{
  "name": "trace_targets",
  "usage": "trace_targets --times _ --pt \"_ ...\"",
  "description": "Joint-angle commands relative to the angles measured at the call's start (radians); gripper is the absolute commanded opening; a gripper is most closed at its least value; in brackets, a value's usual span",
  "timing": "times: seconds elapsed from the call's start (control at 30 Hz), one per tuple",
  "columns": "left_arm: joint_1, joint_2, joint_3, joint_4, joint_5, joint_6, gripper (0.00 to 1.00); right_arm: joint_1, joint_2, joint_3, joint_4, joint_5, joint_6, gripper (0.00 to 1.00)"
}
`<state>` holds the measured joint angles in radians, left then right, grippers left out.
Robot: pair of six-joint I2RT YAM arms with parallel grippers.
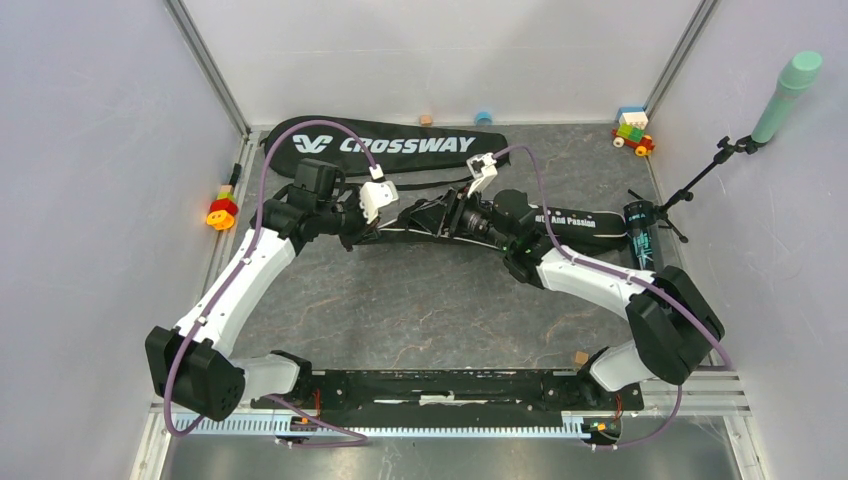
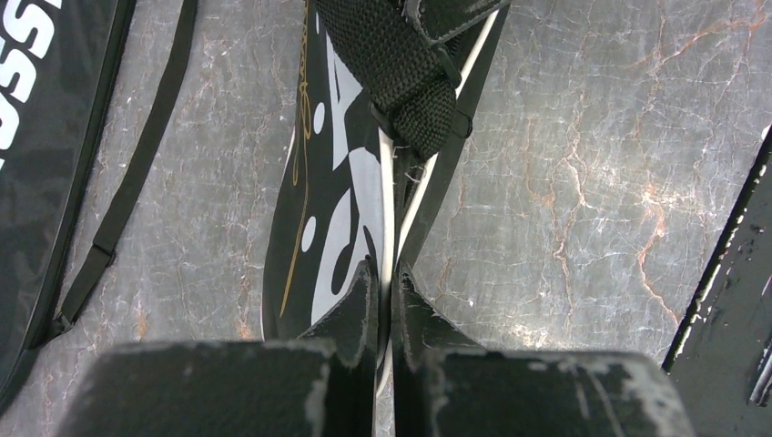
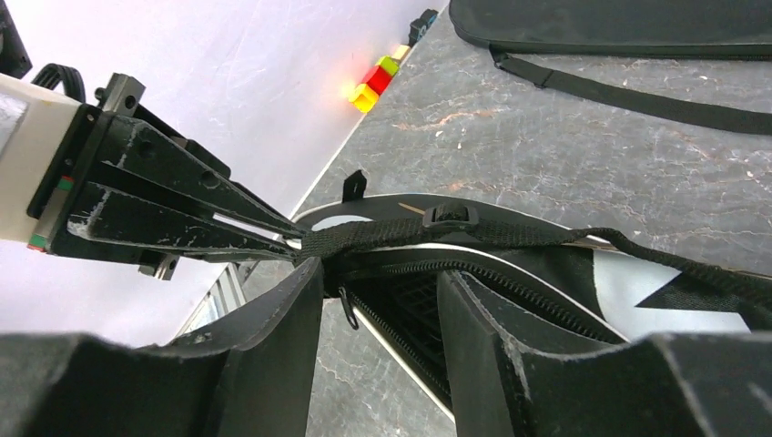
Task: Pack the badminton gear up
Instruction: Zip the racket bag at the center of the board.
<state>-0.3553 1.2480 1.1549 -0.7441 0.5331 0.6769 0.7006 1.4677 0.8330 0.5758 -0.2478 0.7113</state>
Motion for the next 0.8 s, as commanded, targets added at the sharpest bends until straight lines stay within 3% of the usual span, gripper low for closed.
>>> trace_targets --times 0.0,0.2,0.37,0.77 --pt "-0.014 -0.003 0.014 0.051 0.062 -0.043 0.02 0.020 0.010 0.009 0.131 0.008 0.014 0.54" --pt "-0.016 0.006 0.022 0.051 0.042 -0.044 0.02 0.037 0.035 0.052 0.077 -0.140 -0.057 0.47" --pt "-0.016 0.005 0.020 0.058 0.033 -0.039 0.02 0.041 -0.004 0.064 -0.106 -0.048 -0.193 0.43" --pt "-0.015 0.034 0.042 0.059 0.033 -0.047 0.02 0.092 0.076 0.207 -0.229 -0.085 -0.365 0.45"
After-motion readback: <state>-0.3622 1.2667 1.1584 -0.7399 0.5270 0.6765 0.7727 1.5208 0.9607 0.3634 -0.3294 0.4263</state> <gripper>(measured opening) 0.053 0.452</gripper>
